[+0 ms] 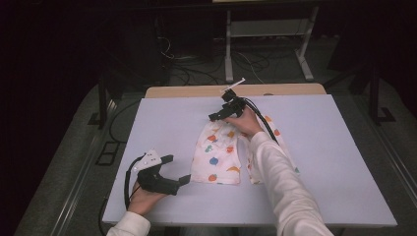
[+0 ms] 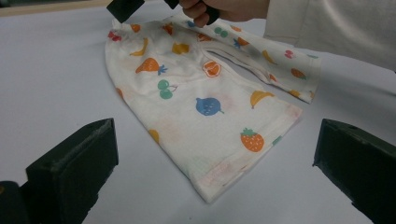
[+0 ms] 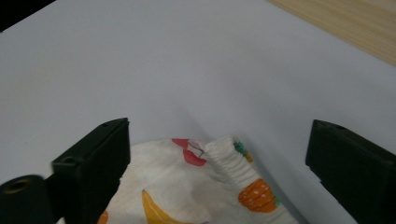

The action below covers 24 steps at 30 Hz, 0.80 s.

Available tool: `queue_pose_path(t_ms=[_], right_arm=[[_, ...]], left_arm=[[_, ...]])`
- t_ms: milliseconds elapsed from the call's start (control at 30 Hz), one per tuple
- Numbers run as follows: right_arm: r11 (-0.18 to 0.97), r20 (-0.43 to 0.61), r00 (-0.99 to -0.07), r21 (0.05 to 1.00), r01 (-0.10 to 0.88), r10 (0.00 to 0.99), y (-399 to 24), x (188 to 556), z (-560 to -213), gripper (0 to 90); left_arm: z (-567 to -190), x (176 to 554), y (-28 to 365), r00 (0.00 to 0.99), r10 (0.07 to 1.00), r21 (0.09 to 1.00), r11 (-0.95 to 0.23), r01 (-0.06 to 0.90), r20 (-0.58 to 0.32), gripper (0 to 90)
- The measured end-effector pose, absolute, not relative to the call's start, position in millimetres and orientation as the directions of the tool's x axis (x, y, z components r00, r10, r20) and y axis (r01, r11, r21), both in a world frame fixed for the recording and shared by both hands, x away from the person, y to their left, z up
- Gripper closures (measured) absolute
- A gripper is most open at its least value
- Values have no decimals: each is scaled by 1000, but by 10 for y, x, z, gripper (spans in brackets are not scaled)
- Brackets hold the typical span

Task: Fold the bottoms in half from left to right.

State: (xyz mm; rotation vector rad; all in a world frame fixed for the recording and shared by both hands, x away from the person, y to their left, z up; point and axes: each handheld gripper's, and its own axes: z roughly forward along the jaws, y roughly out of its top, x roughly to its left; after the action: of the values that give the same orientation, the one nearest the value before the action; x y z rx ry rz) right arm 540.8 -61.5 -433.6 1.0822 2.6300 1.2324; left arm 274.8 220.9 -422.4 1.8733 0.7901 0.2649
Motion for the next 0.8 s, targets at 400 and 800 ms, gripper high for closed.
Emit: queue_pose_path(t_ms=[400,800], right_arm=[[422,267,-745,686,593,611,-544,5402,-4344,444],[430,262,-700,633,644,664,-493,5458,-4384,682]], left_arm=[[-4225,2749,2203,760,629,885,-246,396,-165,0],[-4219,2745,2205,761,627,889,-238,390,-167,0]])
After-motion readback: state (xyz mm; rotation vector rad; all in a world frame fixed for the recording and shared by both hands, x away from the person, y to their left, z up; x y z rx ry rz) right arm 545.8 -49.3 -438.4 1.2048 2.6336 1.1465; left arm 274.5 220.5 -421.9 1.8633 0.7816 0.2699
